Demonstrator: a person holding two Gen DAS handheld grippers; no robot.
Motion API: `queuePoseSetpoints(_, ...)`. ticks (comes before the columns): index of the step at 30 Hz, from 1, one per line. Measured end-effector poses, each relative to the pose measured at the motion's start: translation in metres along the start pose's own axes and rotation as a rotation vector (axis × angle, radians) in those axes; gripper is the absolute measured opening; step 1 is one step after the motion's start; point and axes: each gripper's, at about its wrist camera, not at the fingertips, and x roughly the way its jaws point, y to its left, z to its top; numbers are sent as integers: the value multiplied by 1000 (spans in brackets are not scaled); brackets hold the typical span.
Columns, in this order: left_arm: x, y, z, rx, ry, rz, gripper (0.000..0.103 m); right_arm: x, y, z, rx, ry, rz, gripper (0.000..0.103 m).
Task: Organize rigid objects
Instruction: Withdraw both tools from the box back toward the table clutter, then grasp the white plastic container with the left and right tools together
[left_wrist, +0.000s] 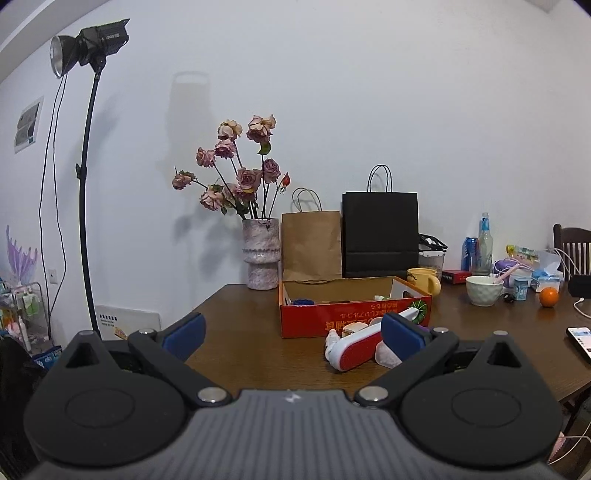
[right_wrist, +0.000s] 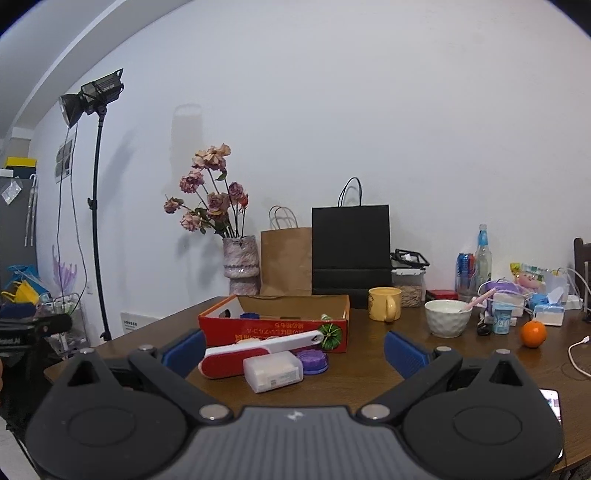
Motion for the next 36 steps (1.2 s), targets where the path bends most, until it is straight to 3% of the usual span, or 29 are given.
queuePoseSetpoints(8,29,1,-5,-27,46,31,103,36,-5,7,5,3,-4,103)
queuePoseSetpoints(15,71,-3,-7,-40,93,46,103,100,-21,19,28,34,-6,103)
queuePoseSetpoints(27,179,-23,-15,-66,256,-33,103,227,-41,8,65,214,59,102)
queuePoseSetpoints(33,229,-44,-28,-69,343,-75,103,288,-43,-16,63,341,128,88)
queuePoseSetpoints(36,240,-52,-34,-109,399,-52,98,312,-42,-29,88,394,164,68)
